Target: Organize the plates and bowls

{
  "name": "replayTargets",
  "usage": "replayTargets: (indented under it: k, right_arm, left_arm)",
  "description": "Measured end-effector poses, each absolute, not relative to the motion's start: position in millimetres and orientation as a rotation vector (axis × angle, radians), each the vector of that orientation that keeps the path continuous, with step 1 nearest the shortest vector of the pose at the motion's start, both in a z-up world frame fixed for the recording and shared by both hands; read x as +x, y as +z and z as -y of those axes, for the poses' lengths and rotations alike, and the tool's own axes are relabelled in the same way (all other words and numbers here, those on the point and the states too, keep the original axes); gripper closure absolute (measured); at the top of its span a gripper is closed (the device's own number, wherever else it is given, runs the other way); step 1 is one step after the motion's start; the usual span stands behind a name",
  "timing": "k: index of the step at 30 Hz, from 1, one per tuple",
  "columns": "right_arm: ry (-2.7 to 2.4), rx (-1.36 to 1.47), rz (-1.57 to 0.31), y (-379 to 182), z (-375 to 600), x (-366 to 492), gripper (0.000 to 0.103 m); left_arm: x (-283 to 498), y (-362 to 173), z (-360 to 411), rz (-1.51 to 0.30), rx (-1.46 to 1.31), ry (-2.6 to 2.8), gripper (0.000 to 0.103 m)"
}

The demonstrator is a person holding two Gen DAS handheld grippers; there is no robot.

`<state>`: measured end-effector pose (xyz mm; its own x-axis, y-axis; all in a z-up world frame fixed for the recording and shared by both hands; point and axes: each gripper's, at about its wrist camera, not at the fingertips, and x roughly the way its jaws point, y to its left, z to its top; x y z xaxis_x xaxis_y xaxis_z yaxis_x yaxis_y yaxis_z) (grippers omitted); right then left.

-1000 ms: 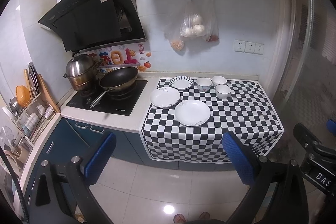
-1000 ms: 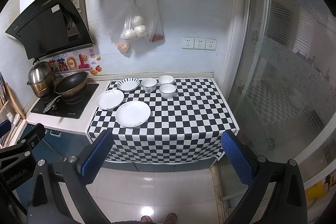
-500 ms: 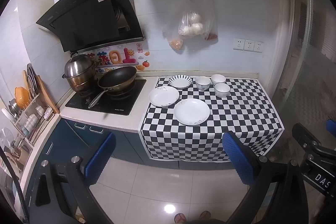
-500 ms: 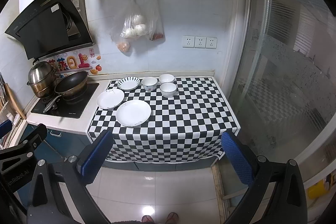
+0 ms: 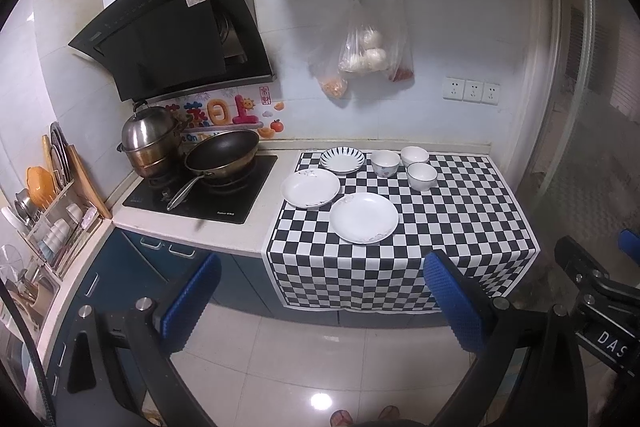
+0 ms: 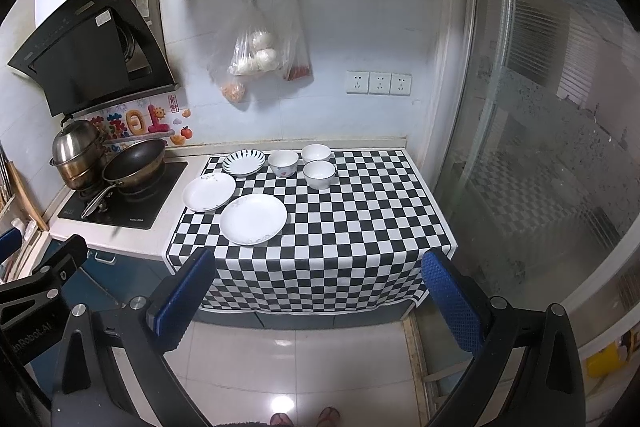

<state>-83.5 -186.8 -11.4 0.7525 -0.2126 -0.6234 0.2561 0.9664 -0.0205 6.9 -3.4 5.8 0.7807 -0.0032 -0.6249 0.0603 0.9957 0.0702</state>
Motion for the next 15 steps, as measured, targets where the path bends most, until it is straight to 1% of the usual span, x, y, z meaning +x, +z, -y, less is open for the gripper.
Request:
replayTargets:
  k: [15]
  right_arm:
    - [-0.25,0.066,-0.666,-11.9,182.6,-86.7,0.0]
  left_arm:
    - [7.9,8.3,1.9,-0.672,0.09,-0.033,0.0]
